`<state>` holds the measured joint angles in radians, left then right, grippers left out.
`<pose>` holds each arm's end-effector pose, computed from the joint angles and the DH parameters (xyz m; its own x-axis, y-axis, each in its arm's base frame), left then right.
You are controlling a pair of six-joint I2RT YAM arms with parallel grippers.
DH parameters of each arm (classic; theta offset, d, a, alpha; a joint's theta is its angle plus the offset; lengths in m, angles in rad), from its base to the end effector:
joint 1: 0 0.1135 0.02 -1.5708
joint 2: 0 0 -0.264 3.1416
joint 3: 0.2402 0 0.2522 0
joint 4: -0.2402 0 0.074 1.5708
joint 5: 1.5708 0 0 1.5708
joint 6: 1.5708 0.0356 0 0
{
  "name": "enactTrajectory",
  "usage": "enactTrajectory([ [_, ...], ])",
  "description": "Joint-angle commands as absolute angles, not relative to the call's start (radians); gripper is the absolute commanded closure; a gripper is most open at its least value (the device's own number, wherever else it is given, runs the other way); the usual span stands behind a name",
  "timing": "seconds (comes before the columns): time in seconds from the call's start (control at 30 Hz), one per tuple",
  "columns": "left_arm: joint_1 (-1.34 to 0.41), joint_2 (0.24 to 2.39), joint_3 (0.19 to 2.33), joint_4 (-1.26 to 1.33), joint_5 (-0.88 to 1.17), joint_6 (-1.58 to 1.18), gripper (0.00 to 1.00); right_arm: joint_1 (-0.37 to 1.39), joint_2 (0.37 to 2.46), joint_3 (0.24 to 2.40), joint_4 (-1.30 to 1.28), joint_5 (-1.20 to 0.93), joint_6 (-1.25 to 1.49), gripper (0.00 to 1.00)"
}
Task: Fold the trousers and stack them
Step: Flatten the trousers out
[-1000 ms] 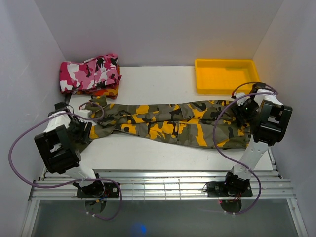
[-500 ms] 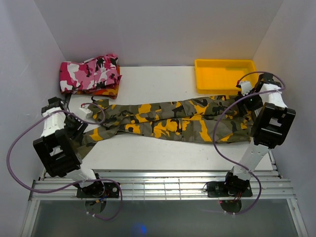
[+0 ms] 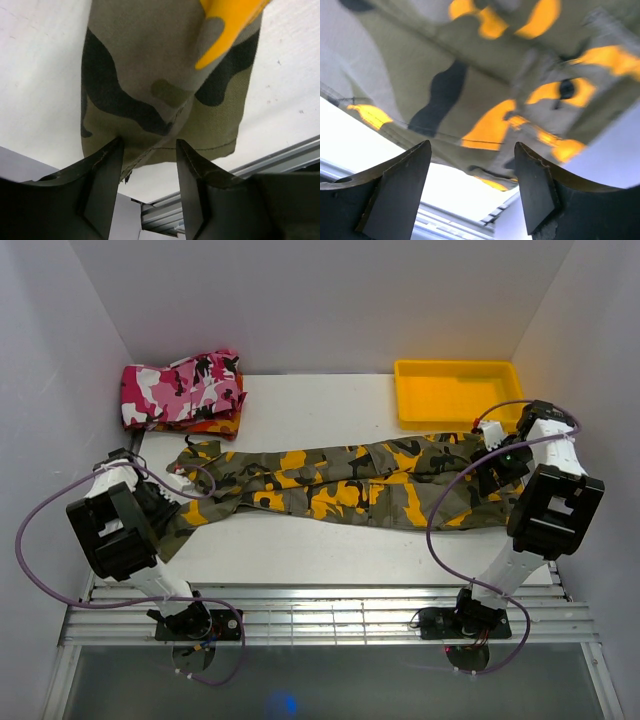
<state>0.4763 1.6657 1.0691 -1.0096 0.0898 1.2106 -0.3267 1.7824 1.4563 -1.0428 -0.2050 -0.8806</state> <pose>0.2481 0.1244 0.1789 -0.7430 0.6655 -0.0714 0.6692 0.7402 -0.0647 0.3324 -0.1050 0.2433 -0.8032 -0.5250 -0.2815 -0.5401 0.8412 -0.0277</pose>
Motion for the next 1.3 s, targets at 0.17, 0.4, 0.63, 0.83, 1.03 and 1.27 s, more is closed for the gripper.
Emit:
enactTrajectory([
  [0.17, 0.483, 1.683, 1.046, -0.879, 0.120, 1.288, 0.75, -0.328, 1.753, 1.316, -1.068, -0.192, -0.927, 0.32],
  [0.4, 0.483, 1.651, 1.071, -0.871, 0.147, 1.275, 1.00, -0.331, 1.786, 1.215, -0.973, -0.118, -0.922, 0.35],
  [0.63, 0.483, 1.598, 1.333, -0.887, 0.172, 1.221, 1.00, -0.342, 1.796, 1.201, -0.953, -0.089, -0.943, 0.36],
  [0.83, 0.482, 1.603, 1.788, -1.113, 0.296, 1.255, 1.00, -0.365, 1.818, 1.212, -0.939, -0.063, -0.951, 0.36],
  [1.03, 0.483, 1.366, 1.619, -1.296, 0.324, 1.434, 1.00, -0.393, 1.822, 1.261, -0.946, -0.060, -0.968, 0.36],
  [1.27, 0.499, 1.164, 1.001, -1.158, 0.138, 1.407, 1.00, -0.417, 1.805, 1.342, -1.096, -0.132, -1.052, 0.37],
])
